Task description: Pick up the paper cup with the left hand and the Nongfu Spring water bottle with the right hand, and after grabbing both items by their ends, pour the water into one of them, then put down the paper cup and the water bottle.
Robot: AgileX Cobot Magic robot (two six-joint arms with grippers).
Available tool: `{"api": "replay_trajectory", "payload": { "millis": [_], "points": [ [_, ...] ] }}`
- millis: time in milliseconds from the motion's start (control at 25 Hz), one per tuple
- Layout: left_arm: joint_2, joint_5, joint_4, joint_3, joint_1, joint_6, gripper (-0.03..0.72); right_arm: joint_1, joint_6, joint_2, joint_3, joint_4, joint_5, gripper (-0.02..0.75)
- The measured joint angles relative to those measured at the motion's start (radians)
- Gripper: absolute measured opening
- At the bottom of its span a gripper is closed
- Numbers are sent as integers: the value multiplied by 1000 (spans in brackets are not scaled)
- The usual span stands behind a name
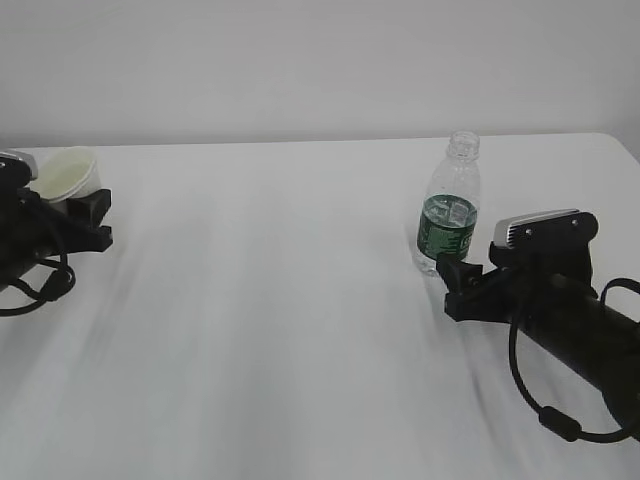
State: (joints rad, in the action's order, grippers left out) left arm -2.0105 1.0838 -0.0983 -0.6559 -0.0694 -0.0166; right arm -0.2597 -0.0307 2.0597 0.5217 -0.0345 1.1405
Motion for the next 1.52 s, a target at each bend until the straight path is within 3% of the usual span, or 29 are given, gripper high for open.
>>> {"api": "replay_trajectory", "payload": {
  "millis": [1320,1400,1520],
  "points": [
    [-152,58,0,-2,0,-2,415,0,-7,-2,0,-14,2,566],
    [-152,58,-2,-2,0,-2,432,0,-7,-2,0,-14,2,566],
    [-152,58,-16,-2,0,-2,525,0,-7,-2,0,-14,2,566]
  ]
}}
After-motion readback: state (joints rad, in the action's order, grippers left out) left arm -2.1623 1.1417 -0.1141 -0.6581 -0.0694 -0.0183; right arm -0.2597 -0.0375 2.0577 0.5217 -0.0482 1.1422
